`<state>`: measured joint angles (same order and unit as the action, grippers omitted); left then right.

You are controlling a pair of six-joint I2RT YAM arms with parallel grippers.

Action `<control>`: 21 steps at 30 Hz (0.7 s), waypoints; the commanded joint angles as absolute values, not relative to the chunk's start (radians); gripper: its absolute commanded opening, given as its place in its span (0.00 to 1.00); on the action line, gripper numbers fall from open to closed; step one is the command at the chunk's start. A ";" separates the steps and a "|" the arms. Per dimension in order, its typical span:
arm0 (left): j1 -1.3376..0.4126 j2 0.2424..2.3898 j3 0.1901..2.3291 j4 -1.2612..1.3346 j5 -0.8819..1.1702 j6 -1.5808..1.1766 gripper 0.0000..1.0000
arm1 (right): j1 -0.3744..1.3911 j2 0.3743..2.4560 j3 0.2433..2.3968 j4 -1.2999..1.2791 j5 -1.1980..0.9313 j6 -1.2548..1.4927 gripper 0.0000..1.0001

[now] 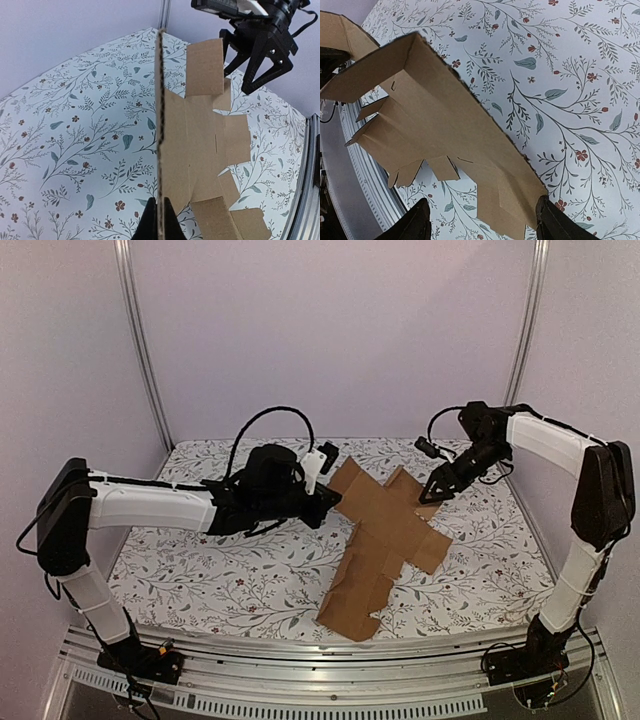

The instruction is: Fold the paper box

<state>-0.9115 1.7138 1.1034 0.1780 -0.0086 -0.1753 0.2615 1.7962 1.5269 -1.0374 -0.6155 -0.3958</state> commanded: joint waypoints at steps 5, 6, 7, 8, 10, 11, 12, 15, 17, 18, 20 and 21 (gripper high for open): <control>-0.916 1.684 1.096 0.202 0.038 -0.151 0.00 | 0.264 1.838 1.575 -1.014 -0.556 -0.472 0.71; -0.916 1.684 1.097 0.200 0.040 -0.151 0.00 | 0.264 1.842 1.577 -1.014 -0.552 -0.476 0.71; -0.916 1.685 1.097 0.198 0.039 -0.152 0.00 | 0.264 1.844 1.577 -1.014 -0.549 -0.482 0.72; -0.916 1.686 1.097 0.196 0.039 -0.152 0.00 | 0.264 1.842 1.574 -1.012 -0.549 -0.489 0.72; -0.916 1.686 1.098 0.190 0.038 -0.154 0.00 | 0.264 1.831 1.565 -1.006 -0.555 -0.507 0.71; -0.916 1.685 1.098 0.188 0.037 -0.153 0.00 | 0.264 1.823 1.553 -0.995 -0.555 -0.518 0.71; -0.916 1.683 1.095 0.188 0.037 -0.153 0.00 | 0.264 1.805 1.538 -0.982 -0.557 -0.533 0.71; -0.916 1.674 1.083 0.205 0.037 -0.155 0.00 | 0.264 1.790 1.529 -0.988 -0.589 -0.567 0.70; -0.916 1.667 1.071 0.224 0.036 -0.158 0.00 | 0.264 1.809 1.543 -1.021 -0.625 -0.588 0.63; -0.916 1.665 1.067 0.229 0.033 -0.160 0.00 | 0.264 1.818 1.551 -1.042 -0.647 -0.597 0.58; -0.916 1.664 1.063 0.233 0.024 -0.162 0.00 | 0.264 1.845 1.564 -1.082 -0.687 -0.625 0.44; -0.916 1.664 1.063 0.233 0.018 -0.164 0.00 | 0.264 1.851 1.566 -1.098 -0.702 -0.638 0.37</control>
